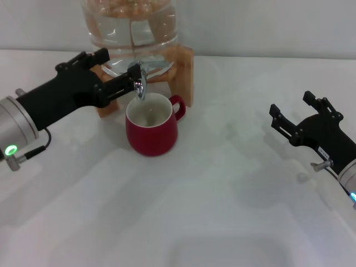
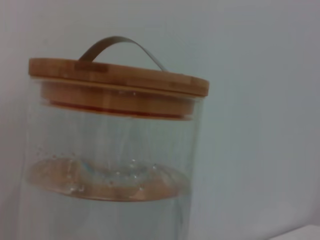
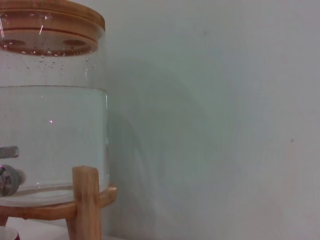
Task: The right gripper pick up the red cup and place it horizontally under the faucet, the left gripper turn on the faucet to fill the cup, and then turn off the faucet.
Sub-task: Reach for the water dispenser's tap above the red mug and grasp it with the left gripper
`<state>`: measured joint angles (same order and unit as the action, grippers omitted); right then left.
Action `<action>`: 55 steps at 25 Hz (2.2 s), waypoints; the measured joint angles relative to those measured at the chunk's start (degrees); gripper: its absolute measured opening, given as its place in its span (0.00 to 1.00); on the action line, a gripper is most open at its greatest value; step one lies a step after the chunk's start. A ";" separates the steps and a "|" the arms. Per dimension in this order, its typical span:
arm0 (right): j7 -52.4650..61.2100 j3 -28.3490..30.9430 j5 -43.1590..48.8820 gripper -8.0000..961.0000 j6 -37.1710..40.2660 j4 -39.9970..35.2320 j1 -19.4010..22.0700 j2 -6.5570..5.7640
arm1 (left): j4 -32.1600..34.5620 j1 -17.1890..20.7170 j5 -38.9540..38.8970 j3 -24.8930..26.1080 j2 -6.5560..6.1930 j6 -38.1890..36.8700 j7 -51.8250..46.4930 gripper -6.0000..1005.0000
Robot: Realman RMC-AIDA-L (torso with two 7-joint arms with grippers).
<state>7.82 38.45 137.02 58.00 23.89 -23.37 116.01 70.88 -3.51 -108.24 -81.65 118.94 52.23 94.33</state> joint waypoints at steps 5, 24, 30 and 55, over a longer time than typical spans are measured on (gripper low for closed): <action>0.67 -0.11 0.28 0.88 0.00 0.00 -0.21 0.00 | 6.37 -0.81 11.97 4.07 -0.06 1.93 -14.07 0.85; 1.32 -0.49 0.63 0.88 0.01 -0.03 -1.06 0.09 | 8.40 -15.33 34.00 18.79 -1.17 20.34 -28.15 0.85; 1.32 -0.48 0.49 0.88 0.00 0.27 -1.06 0.18 | 8.25 -19.16 37.74 18.85 -2.00 22.96 -28.70 0.85; 1.50 -1.26 0.10 0.88 0.36 1.27 -0.44 0.17 | 4.47 -29.95 42.76 19.42 -3.49 28.59 -29.98 0.85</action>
<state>9.32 37.18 137.12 58.36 25.15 -23.82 116.19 75.35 -33.46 -65.47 -62.23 115.46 80.82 64.35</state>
